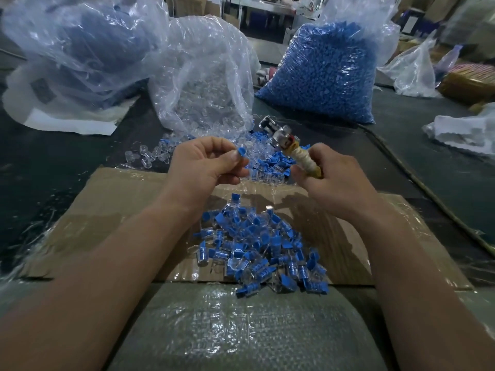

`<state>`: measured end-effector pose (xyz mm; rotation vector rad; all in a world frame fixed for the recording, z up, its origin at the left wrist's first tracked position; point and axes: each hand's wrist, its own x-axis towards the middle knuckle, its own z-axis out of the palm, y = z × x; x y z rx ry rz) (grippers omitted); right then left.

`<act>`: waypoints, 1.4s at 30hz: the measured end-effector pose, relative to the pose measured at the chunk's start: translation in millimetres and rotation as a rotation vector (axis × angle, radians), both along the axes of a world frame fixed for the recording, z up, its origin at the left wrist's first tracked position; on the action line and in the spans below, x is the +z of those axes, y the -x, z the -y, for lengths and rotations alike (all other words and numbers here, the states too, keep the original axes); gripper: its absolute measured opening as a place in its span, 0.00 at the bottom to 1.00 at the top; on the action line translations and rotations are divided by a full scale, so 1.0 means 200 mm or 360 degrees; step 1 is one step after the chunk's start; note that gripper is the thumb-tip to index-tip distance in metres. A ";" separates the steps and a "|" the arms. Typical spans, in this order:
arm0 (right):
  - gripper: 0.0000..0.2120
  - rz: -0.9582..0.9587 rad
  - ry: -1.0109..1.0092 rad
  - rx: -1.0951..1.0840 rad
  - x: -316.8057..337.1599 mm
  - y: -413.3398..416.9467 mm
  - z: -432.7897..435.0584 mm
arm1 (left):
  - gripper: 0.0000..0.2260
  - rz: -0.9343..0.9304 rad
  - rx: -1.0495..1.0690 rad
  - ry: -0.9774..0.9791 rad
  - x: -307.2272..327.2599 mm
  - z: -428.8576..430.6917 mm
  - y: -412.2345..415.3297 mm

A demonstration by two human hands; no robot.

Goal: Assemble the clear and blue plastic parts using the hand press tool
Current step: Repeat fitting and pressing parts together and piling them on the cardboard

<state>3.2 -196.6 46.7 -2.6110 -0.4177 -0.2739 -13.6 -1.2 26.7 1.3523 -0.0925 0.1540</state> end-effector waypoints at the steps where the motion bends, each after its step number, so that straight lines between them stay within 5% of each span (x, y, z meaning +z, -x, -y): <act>1: 0.12 -0.0019 -0.0024 0.0019 0.00 0.01 -0.01 | 0.07 0.0010 0.0007 0.0002 0.00 0.00 0.00; 34: 0.14 -0.0066 0.0189 0.0103 -0.04 0.05 -0.13 | 0.07 0.0157 0.0235 -0.0153 -0.01 0.03 0.02; 42: 0.06 -0.0026 0.0122 0.0146 -0.06 0.03 -0.12 | 0.07 0.0094 0.0232 -0.0171 0.00 0.03 0.02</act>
